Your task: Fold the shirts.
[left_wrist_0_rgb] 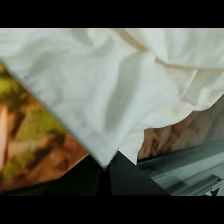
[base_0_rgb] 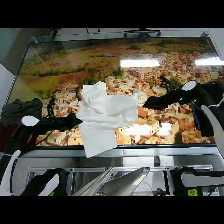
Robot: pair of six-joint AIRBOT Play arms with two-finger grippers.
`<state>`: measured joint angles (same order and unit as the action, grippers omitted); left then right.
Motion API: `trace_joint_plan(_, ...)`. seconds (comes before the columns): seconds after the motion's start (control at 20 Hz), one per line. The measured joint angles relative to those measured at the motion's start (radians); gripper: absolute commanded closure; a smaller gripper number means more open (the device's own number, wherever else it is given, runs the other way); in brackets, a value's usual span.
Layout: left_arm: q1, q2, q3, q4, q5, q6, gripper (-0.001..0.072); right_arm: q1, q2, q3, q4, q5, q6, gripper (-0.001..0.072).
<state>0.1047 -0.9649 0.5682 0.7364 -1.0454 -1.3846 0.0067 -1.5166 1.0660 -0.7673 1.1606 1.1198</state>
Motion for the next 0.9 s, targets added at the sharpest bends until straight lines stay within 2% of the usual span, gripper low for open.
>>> trace_joint_plan(0.3, 0.213, 0.047, 0.000, 0.025, -0.068, 0.077, 0.0689, 0.151, -0.045, -0.059, 0.139, -0.134, -0.049, 0.0212)
trace_joint_plan(0.6, 0.366, 0.053, 0.000, 0.031, -0.109, 0.149, 0.0689, 0.169, -0.076, -0.060, 0.269, -0.307, -0.068, 0.0216)
trace_joint_plan(0.65, 0.385, 0.053, 0.000, 0.031, -0.112, 0.158, 0.0689, 0.170, -0.090, -0.059, 0.301, -0.322, -0.072, 0.0301)
trace_joint_plan(0.7, 0.402, 0.053, 0.000, 0.031, -0.117, 0.168, 0.0689, 0.170, -0.108, -0.057, 0.338, -0.335, -0.079, 0.0494)
trace_joint_plan(0.75, 0.417, 0.053, 0.000, 0.031, -0.122, 0.177, 0.0689, 0.171, -0.123, -0.055, 0.370, -0.343, -0.084, 0.0599)
trace_joint_plan(0.8, 0.431, 0.053, 0.000, 0.031, -0.124, 0.189, 0.0689, 0.171, -0.138, -0.051, 0.402, -0.349, -0.090, 0.0607)
trace_joint_plan(0.85, 0.443, 0.053, 0.000, 0.031, -0.126, 0.195, 0.0689, 0.171, -0.151, -0.047, 0.425, -0.356, -0.098, 0.0673)
trace_joint_plan(0.9, 0.454, 0.053, 0.000, 0.031, -0.125, 0.201, 0.0689, 0.171, -0.159, -0.041, 0.444, -0.360, -0.105, 0.0691)
